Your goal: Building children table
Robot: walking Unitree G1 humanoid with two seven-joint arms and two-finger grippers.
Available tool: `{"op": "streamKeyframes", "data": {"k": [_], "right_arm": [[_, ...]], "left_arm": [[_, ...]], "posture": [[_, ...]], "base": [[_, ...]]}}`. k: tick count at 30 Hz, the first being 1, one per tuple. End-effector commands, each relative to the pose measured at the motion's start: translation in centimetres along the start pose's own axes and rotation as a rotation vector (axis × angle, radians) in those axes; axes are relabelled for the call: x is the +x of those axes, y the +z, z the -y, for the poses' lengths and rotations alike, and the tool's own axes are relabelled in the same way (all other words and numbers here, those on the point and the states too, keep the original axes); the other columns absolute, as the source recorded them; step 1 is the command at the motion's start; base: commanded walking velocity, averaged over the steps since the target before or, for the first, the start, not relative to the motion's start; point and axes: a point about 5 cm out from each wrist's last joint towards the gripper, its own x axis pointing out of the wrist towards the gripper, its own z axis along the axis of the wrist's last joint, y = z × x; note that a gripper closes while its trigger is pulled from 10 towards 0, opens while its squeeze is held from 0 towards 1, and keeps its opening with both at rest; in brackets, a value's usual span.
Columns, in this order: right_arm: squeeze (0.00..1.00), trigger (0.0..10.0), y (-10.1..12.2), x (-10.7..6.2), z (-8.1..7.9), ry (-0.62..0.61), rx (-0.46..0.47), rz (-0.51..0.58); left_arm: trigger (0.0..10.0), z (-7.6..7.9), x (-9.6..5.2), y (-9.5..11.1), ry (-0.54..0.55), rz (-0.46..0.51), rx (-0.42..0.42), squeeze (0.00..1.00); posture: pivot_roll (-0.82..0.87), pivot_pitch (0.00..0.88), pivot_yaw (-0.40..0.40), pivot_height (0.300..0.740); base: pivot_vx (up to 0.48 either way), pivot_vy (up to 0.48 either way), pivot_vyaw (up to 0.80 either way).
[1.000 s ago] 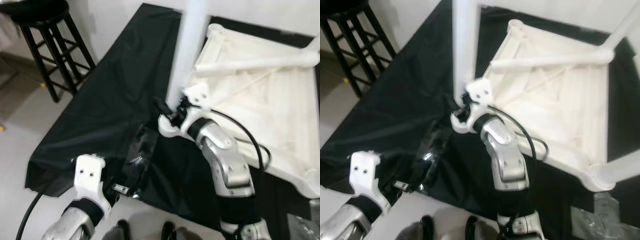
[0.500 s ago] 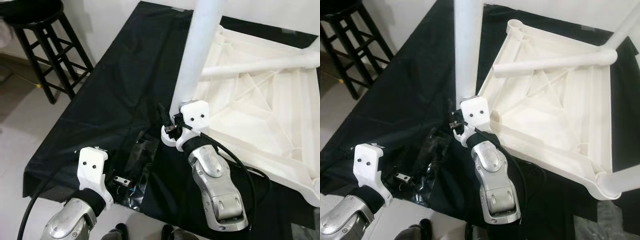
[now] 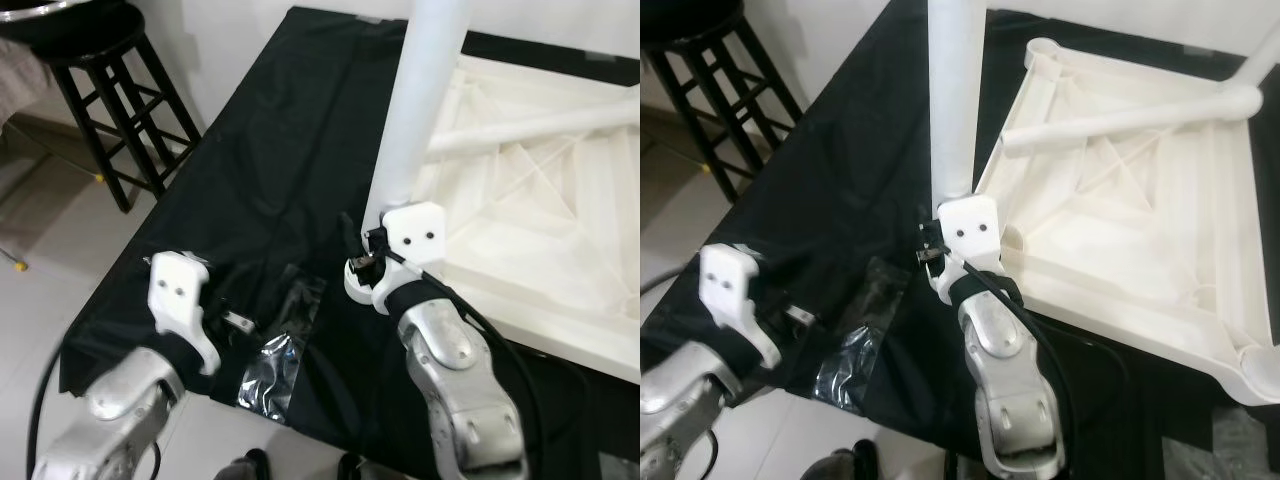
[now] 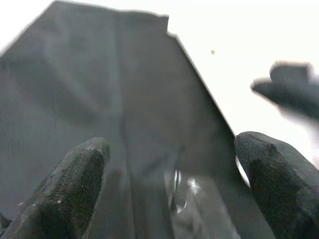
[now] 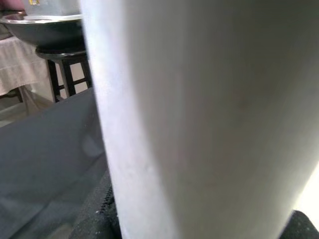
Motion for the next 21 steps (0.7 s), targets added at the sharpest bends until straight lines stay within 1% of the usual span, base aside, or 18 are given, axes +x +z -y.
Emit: {"op": "streamKeyframes", "data": {"k": [1, 2, 3, 4, 5, 6, 8, 10, 11, 12, 14, 15, 17, 18, 20, 21], "right_arm": [[0.00, 10.0, -6.1, -1.9, -2.0, 0.040, 0.181, -0.384], [0.00, 10.0, -6.1, -2.4, -1.6, 0.050, 0.193, -0.393], [0.00, 10.0, -5.9, -2.6, -1.5, 0.052, 0.200, -0.405], [0.00, 10.0, -5.8, -2.8, -1.4, 0.060, 0.212, -0.409], [0.00, 10.0, -5.8, -2.8, -1.4, 0.060, 0.212, -0.409], [0.00, 10.0, -5.7, -2.9, -1.5, 0.067, 0.219, -0.410], [0.00, 10.0, -5.7, -2.9, -1.5, 0.067, 0.219, -0.410], [0.00, 10.0, -5.7, -2.9, -2.0, 0.104, 0.228, -0.417], [0.00, 10.0, -5.7, -2.9, -2.0, 0.104, 0.228, -0.417], [0.00, 10.0, -5.8, -2.8, -2.2, 0.121, 0.226, -0.422], [0.00, 10.0, -5.8, -2.8, -2.2, 0.121, 0.226, -0.422], [0.00, 10.0, -5.8, -2.7, -2.4, 0.130, 0.225, -0.424], [0.00, 10.0, -6.0, -2.1, -2.5, 0.148, 0.203, -0.416], [0.00, 10.0, -6.0, -2.1, -2.5, 0.148, 0.203, -0.416], [0.00, 10.0, -6.2, -1.5, -2.3, 0.160, 0.171, -0.410], [0.00, 10.0, -6.2, -1.5, -2.3, 0.160, 0.171, -0.410]], "left_arm": [[10.0, -0.2, -0.1, 0.1, -0.044, -0.007, -0.013, 0.00], [10.0, -0.1, 0.4, 0.9, -0.113, 0.015, -0.010, 0.00], [10.0, -0.1, 0.7, 1.3, -0.154, 0.025, -0.006, 0.00], [10.0, 0.1, 1.0, 1.8, -0.206, 0.035, 0.002, 0.00], [10.0, 0.1, 1.0, 1.8, -0.206, 0.035, 0.002, 0.00], [10.0, 0.1, 1.3, 2.1, -0.243, 0.043, 0.010, 0.00], [10.0, 0.1, 1.3, 2.1, -0.243, 0.043, 0.010, 0.00], [10.0, 0.1, 1.7, 2.9, -0.324, 0.066, 0.005, 0.00], [10.0, 0.1, 1.7, 2.9, -0.324, 0.066, 0.005, 0.00], [10.0, 0.2, 2.0, 3.3, -0.369, 0.076, -0.003, 0.00], [10.0, 0.2, 2.0, 3.3, -0.369, 0.076, -0.003, 0.00], [10.0, 0.3, 2.3, 3.6, -0.399, 0.081, -0.009, 0.00], [10.0, 0.7, 3.0, 4.1, -0.470, 0.090, -0.011, 0.00], [10.0, 0.7, 3.0, 4.1, -0.470, 0.090, -0.011, 0.00], [10.0, 1.0, 3.7, 4.5, -0.517, 0.096, -0.017, 0.00], [10.0, 1.0, 3.7, 4.5, -0.517, 0.096, -0.017, 0.00]], "posture": [[0.02, 0.193, 0.000, 0.740], [0.01, 0.181, 0.008, 0.740], [0.01, 0.181, 0.008, 0.740], [0.00, 0.160, 0.020, 0.740], [0.00, 0.160, 0.020, 0.740], [0.00, 0.148, 0.027, 0.740], [0.00, 0.148, 0.027, 0.740], [0.01, 0.130, 0.038, 0.740], [0.01, 0.130, 0.038, 0.740], [0.01, 0.121, 0.042, 0.740], [0.01, 0.121, 0.042, 0.740], [0.01, 0.118, 0.042, 0.740], [0.02, 0.103, 0.052, 0.740], [0.02, 0.103, 0.052, 0.740], [0.02, 0.098, 0.056, 0.740], [0.02, 0.098, 0.056, 0.740]], "base": [[0.000, 0.000, 0.00], [0.000, 0.000, 0.00], [0.000, 0.000, 0.00], [0.000, 0.000, 0.00], [0.000, 0.000, 0.00], [0.000, 0.000, 0.00], [0.000, 0.000, 0.00], [0.000, 0.000, 0.00], [0.000, 0.000, 0.00], [0.000, 0.000, 0.00], [0.000, 0.000, 0.00], [0.000, 0.000, 0.00], [0.000, 0.000, 0.00], [0.000, 0.000, 0.00], [0.000, 0.000, 0.00], [0.000, 0.000, 0.00]]}}
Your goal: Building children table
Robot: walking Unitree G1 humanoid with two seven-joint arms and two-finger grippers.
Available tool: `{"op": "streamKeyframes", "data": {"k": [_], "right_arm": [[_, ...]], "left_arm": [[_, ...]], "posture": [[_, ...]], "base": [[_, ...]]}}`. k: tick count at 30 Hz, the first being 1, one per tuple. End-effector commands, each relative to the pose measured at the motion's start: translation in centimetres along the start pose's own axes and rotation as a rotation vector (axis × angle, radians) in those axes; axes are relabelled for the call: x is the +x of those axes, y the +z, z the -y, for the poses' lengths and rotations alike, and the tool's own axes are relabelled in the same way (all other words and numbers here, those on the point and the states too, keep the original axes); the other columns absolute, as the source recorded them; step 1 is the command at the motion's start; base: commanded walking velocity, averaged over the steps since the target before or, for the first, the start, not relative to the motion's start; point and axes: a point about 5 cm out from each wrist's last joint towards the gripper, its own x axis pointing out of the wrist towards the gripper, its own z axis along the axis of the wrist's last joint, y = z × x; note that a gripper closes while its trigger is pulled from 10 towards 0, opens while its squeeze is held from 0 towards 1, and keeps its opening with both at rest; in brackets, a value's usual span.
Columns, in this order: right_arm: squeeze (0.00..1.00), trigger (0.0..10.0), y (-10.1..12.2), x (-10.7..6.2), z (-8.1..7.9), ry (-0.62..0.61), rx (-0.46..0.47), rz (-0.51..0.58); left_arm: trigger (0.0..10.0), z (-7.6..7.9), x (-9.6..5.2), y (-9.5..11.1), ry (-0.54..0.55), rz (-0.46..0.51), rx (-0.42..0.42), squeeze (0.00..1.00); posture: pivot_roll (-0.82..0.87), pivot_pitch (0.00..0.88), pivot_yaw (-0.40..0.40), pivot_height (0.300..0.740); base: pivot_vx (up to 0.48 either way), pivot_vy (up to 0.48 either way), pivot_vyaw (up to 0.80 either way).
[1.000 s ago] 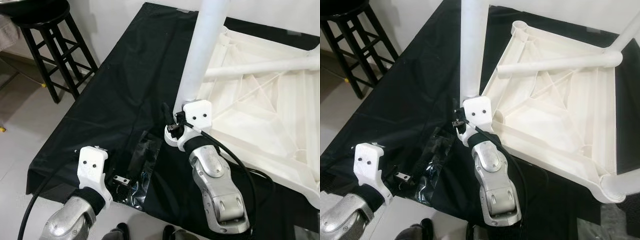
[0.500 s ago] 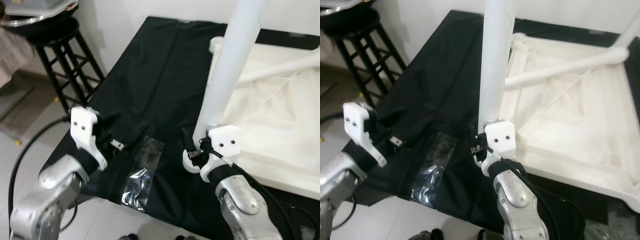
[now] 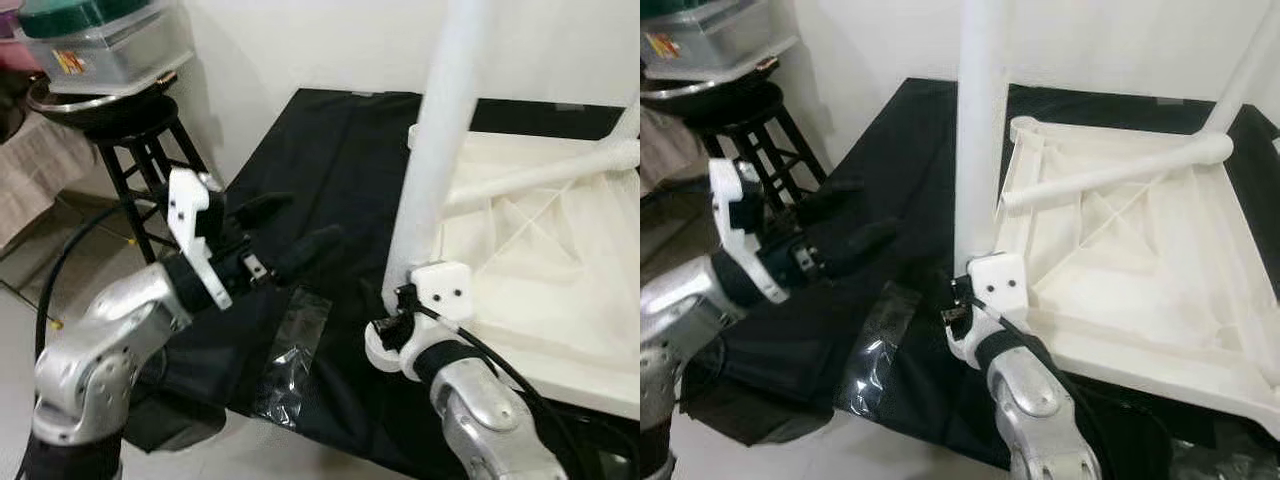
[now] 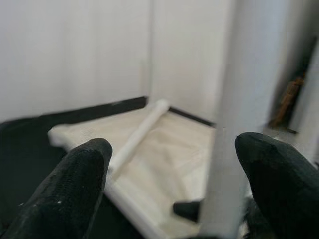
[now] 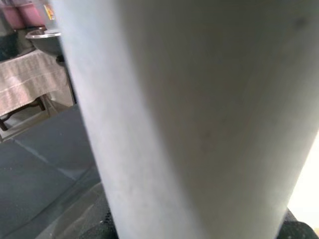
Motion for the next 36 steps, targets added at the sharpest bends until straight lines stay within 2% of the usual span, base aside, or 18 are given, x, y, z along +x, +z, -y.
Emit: {"op": "streamKeyframes", "data": {"k": [1, 2, 4, 9, 14, 19, 21, 22, 26, 28, 36], "right_arm": [[0.00, 10.0, -3.5, 0.6, -1.5, 0.091, 0.082, -0.213], [0.00, 10.0, -3.6, 1.8, -0.2, 0.064, 0.041, -0.213], [0.00, 10.0, -3.6, 2.7, 1.0, 0.038, 0.014, -0.211], [0.00, 10.0, -3.4, 3.1, 1.9, 0.019, 0.004, -0.208], [0.00, 10.0, -3.5, 3.3, 2.3, 0.025, -0.007, -0.211], [0.00, 10.0, -3.1, 3.4, 1.0, 0.127, -0.027, -0.184], [0.00, 10.0, -3.1, 3.4, 1.0, 0.127, -0.027, -0.184], [0.00, 10.0, -3.3, 3.3, -0.1, 0.201, -0.053, -0.181], [0.00, 10.0, -3.3, 3.3, -0.3, 0.222, -0.060, -0.181], [0.00, 10.0, -3.4, 3.2, -0.7, 0.249, -0.073, -0.182], [0.00, 10.0, -3.4, 3.1, -1.2, 0.291, -0.086, -0.176]], "left_arm": [[10.0, -0.1, -0.2, -0.4, -0.010, -0.029, -0.015, 0.00], [10.0, -0.3, 0.5, -0.3, -0.037, -0.030, -0.010, 0.00], [10.0, -0.3, 0.8, -0.3, -0.054, -0.031, -0.011, 0.00], [10.0, -0.4, 0.8, -0.2, -0.065, -0.031, -0.020, 0.00], [10.0, -0.6, 0.8, -0.1, -0.078, -0.031, -0.041, 0.00], [10.0, -0.7, 1.3, -0.6, -0.112, -0.059, -0.054, 0.00], [10.0, -0.7, 1.3, -0.6, -0.112, -0.059, -0.054, 0.00], [10.0, -1.0, 2.1, -1.1, -0.133, -0.076, -0.074, 1.00], [10.0, -1.1, 2.4, -1.2, -0.144, -0.076, -0.086, 1.00], [10.0, -1.4, 3.3, -1.0, -0.160, -0.061, -0.091, 1.00], [10.0, -1.8, 5.2, -0.6, -0.190, -0.050, -0.047, 1.00]], "posture": [[0.02, 0.098, 0.056, 0.740], [0.02, 0.092, 0.067, 0.740], [0.02, 0.093, 0.071, 0.740], [0.03, 0.094, 0.069, 0.740], [0.03, 0.098, 0.066, 0.740], [0.03, 0.099, 0.065, 0.740], [0.03, 0.099, 0.065, 0.740], [0.03, 0.095, 0.067, 0.740], [0.03, 0.094, 0.068, 0.740], [0.02, 0.089, 0.072, 0.740], [0.02, 0.084, 0.082, 0.740]], "base": [[0.000, 0.000, 0.00], [0.000, 0.000, 0.00], [0.000, 0.000, 0.00], [0.000, 0.000, 0.00], [0.000, 0.000, 0.00], [0.000, 0.000, 0.00], [0.000, 0.000, 0.00], [0.000, 0.000, 0.00], [0.000, 0.000, 0.00], [0.000, 0.000, 0.00], [0.000, 0.000, 0.00]]}}
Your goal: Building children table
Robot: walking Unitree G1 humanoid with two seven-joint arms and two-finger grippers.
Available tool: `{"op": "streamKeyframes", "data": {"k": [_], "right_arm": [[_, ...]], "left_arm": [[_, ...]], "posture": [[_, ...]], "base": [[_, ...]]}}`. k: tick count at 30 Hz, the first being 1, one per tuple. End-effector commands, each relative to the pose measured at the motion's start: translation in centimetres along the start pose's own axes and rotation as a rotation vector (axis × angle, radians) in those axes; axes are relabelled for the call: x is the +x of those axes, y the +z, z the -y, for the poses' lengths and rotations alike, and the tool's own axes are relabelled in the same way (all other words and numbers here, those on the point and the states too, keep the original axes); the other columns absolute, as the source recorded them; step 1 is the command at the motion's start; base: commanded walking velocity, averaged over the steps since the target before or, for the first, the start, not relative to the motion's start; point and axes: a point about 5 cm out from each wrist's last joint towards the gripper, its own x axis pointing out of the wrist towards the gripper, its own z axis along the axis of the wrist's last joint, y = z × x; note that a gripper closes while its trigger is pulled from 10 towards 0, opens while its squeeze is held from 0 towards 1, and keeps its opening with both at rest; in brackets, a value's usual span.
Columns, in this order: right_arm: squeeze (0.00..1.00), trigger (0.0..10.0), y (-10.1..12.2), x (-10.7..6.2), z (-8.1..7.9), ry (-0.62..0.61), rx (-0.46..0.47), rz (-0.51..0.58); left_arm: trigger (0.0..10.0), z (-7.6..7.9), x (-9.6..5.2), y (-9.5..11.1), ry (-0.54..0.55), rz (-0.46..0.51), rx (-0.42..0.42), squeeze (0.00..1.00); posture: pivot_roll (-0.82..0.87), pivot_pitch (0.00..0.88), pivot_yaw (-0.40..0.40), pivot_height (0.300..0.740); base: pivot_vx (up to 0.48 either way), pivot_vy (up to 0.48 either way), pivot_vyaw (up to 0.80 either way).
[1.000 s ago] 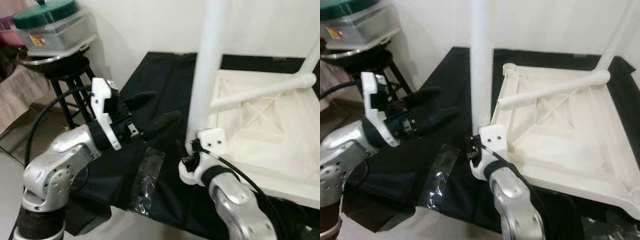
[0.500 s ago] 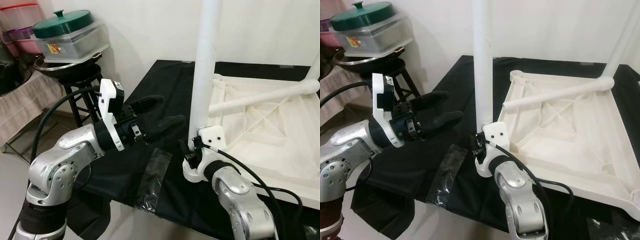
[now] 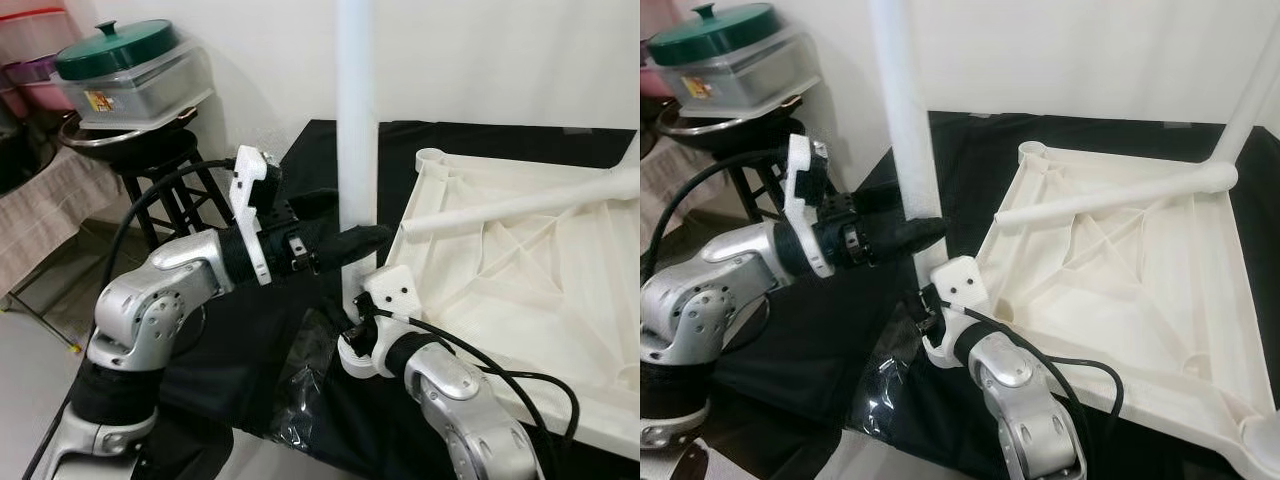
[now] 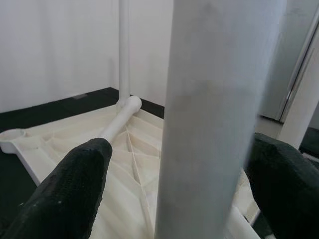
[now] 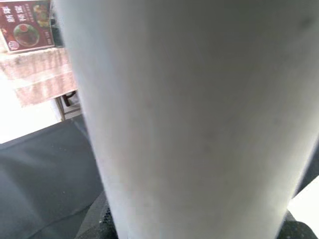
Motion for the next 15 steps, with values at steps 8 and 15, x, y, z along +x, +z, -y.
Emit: {"op": "streamKeyframes", "data": {"k": [8, 15], "right_arm": [[0.00, 10.0, -2.6, 0.2, -1.4, 0.087, 0.048, -0.133], [0.00, 10.0, -2.7, 0.2, -0.6, 0.075, 0.039, -0.134]], "left_arm": [[0.0, -0.1, 1.2, 0.5, -0.061, 0.017, -0.004, 0.00], [0.0, 0.2, 0.6, -0.1, -0.072, -0.004, -0.019, 0.00]], "posture": [[0.02, 0.085, 0.091, 0.740], [0.02, 0.085, 0.082, 0.740]], "base": [[0.000, 0.000, 0.00], [0.000, 0.000, 0.00]]}}
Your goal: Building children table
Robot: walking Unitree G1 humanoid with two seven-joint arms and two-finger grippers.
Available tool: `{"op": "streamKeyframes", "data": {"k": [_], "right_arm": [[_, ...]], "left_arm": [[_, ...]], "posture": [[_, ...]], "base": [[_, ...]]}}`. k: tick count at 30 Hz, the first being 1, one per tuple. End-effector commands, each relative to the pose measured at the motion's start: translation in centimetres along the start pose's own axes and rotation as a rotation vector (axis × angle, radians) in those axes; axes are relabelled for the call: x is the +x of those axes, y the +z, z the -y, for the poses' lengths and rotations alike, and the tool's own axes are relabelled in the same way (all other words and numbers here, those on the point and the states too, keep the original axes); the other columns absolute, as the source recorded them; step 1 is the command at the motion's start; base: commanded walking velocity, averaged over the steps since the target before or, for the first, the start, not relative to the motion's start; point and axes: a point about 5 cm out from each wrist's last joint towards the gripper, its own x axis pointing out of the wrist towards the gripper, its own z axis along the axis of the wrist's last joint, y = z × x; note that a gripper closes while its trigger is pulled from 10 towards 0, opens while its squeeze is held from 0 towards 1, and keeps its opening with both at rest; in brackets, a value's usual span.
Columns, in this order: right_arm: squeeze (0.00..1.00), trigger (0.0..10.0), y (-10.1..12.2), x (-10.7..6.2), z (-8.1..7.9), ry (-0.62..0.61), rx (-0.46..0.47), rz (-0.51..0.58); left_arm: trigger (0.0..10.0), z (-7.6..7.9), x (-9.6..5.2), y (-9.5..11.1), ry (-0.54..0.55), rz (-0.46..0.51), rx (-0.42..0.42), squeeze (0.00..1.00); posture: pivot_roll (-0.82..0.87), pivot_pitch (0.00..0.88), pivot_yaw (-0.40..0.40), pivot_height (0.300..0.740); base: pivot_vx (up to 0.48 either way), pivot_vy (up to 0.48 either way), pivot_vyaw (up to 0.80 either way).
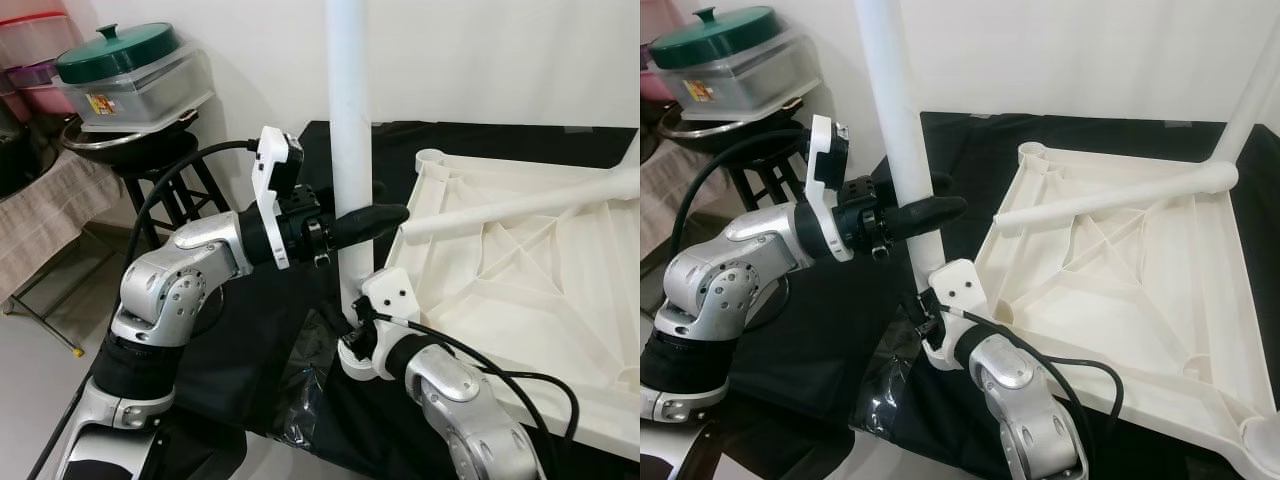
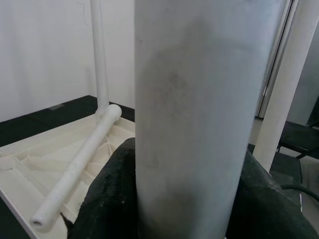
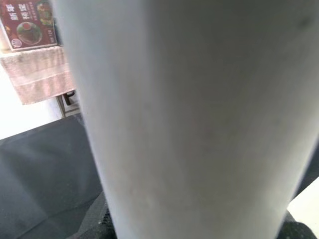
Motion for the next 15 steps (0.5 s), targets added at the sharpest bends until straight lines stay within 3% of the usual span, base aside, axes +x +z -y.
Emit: {"op": "streamKeyframes", "data": {"k": [1, 4, 5, 7, 9, 10, 11, 12, 13, 14, 15], "right_arm": [[0.00, 10.0, -2.1, 0.4, -0.6, 0.068, 0.063, -0.114], [0.00, 10.0, -1.0, 0.5, 0.1, 0.125, 0.081, -0.047], [1.00, 10.0, -0.4, 0.4, 0.3, 0.186, 0.098, -0.013], [1.00, 10.0, 0.0, 0.2, 0.5, 0.227, 0.109, 0.008], [1.00, 10.0, 1.1, 0.1, 1.7, 0.302, 0.019, 0.051], [1.00, 10.0, 1.1, 0.1, 1.7, 0.302, 0.019, 0.051], [1.00, 10.0, 1.9, 0.0, 2.2, 0.388, -0.052, 0.076], [1.00, 10.0, 1.9, 0.0, 2.2, 0.388, -0.052, 0.076], [1.00, 10.0, 2.7, -0.3, 2.7, 0.497, -0.116, 0.092], [1.00, 10.0, 3.1, -0.4, 3.2, 0.573, -0.152, 0.092], [1.00, 10.0, 3.1, -0.4, 3.2, 0.573, -0.152, 0.092]], "left_arm": [[0.0, 0.1, -0.6, -0.4, -0.001, -0.022, -0.014, 0.00], [0.0, 0.2, -0.8, -0.5, -0.006, -0.025, -0.012, 0.00], [0.0, 0.3, -0.9, -0.5, -0.008, -0.026, -0.011, 0.00], [0.0, 0.3, -0.9, -0.5, -0.009, -0.027, -0.010, 0.00], [0.0, 0.4, -1.0, -0.6, -0.015, -0.034, -0.001, 0.00], [0.0, 0.4, -1.0, -0.6, -0.015, -0.034, -0.001, 0.00], [0.7, 0.6, -1.0, -0.7, -0.020, -0.047, 0.009, 0.00], [0.7, 0.6, -1.0, -0.7, -0.020, -0.047, 0.009, 0.00], [1.6, 0.8, -0.9, -0.9, -0.029, -0.054, 0.016, 0.00], [1.7, 1.0, -0.9, -1.0, -0.034, -0.059, 0.019, 0.00], [1.7, 1.0, -0.9, -1.0, -0.034, -0.059, 0.019, 0.00]], "posture": [[0.02, 0.085, 0.080, 0.740], [0.02, 0.083, 0.077, 0.740], [0.03, 0.083, 0.073, 0.740], [0.03, 0.083, 0.073, 0.740], [0.03, 0.083, 0.069, 0.740], [0.03, 0.083, 0.069, 0.740], [0.03, 0.079, 0.063, 0.740], [0.03, 0.079, 0.063, 0.740], [0.03, 0.077, 0.058, 0.740], [0.03, 0.076, 0.057, 0.740], [0.03, 0.076, 0.057, 0.740]], "base": [[0.000, 0.000, 0.00], [0.000, 0.000, 0.00], [0.000, 0.000, 0.00], [0.000, 0.000, 0.00], [0.000, 0.000, 0.00], [0.000, 0.000, 0.00], [0.000, 0.000, 0.00], [0.000, 0.000, 0.00], [0.000, 0.000, 0.00], [0.000, 0.000, 0.00], [0.000, 0.000, 0.00]]}}
